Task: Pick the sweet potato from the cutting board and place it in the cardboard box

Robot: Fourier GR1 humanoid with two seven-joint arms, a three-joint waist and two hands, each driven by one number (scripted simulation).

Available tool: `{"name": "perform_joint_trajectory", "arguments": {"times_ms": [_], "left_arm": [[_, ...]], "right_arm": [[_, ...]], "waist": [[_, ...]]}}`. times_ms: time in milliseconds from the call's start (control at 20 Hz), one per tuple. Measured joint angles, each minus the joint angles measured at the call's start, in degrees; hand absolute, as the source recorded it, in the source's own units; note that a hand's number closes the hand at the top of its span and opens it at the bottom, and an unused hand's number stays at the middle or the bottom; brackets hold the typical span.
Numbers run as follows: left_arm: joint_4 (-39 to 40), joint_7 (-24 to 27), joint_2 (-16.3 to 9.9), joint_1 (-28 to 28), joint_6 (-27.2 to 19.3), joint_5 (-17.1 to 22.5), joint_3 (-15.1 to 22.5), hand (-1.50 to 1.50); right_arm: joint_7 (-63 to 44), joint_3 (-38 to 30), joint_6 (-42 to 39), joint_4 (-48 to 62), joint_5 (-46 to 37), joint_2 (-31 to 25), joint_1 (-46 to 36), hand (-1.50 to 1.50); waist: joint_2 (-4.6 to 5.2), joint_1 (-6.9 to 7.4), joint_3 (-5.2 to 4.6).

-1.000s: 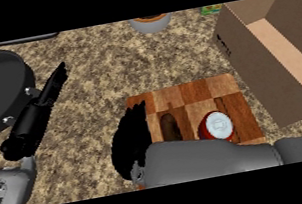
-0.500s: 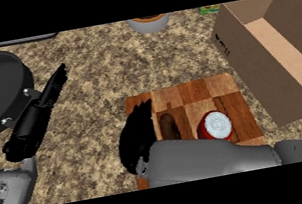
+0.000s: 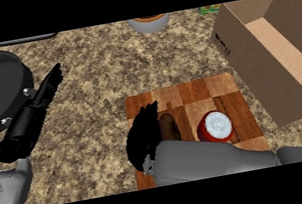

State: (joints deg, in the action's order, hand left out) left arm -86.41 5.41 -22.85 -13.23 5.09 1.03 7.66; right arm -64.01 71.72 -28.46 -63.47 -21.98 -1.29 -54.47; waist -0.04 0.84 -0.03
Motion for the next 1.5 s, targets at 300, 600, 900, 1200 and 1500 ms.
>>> {"name": "perform_joint_trajectory", "arguments": {"times_ms": [300,600,900,1200,1500], "left_arm": [[0.8,0.2,0.8,-0.7,0.3,-0.3,-0.7,0.0],[-0.1,-0.7,0.6,-0.2,1.2,-0.1,-1.8,0.0],[1.0,0.1,1.7,-0.3,1.5,-1.6,-2.7,0.0],[0.2,-0.2,2.9,-0.1,1.9,-2.9,-3.0,0.0],[-2.0,-1.1,3.0,0.8,2.7,-3.4,-3.2,0.0]], "right_arm": [[1.0,-0.1,0.1,2.5,-3.4,0.0,1.2,-1.5],[2.8,-2.5,-0.3,4.9,-7.1,-0.1,3.3,-1.5],[6.6,-3.3,-1.3,5.4,-12.8,-0.4,5.8,1.5],[11.6,-3.5,-1.1,5.4,-20.9,-0.1,6.1,1.5],[15.5,-8.7,6.4,7.0,-24.2,-0.9,5.1,1.5]], "waist": [[-0.03,-0.34,0.0],[-0.06,-0.59,0.02],[-0.22,-0.64,-0.02],[-0.23,-0.55,0.03],[0.12,-0.23,0.08]]}}
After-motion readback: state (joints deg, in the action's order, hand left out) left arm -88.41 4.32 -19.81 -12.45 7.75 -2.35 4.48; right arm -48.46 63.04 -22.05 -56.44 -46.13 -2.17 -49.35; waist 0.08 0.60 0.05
